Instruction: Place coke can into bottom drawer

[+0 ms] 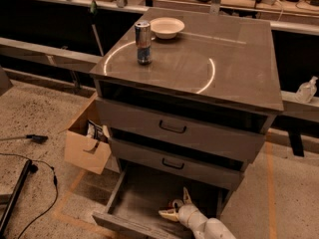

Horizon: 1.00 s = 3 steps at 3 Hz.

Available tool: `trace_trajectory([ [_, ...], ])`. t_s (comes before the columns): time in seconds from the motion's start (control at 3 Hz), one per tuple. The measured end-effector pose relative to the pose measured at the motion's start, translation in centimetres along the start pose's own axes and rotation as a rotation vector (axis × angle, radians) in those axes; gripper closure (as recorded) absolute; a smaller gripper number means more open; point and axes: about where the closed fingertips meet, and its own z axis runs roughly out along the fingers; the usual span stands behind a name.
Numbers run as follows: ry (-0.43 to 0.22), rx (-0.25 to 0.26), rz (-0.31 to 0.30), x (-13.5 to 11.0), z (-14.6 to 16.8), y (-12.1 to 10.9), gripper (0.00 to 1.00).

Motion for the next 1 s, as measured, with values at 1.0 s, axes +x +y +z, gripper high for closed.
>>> trace_trajectory([
  [1.0, 0.049, -0.022, 0.029, -3.5, -9.3, -1.0, 0.0],
])
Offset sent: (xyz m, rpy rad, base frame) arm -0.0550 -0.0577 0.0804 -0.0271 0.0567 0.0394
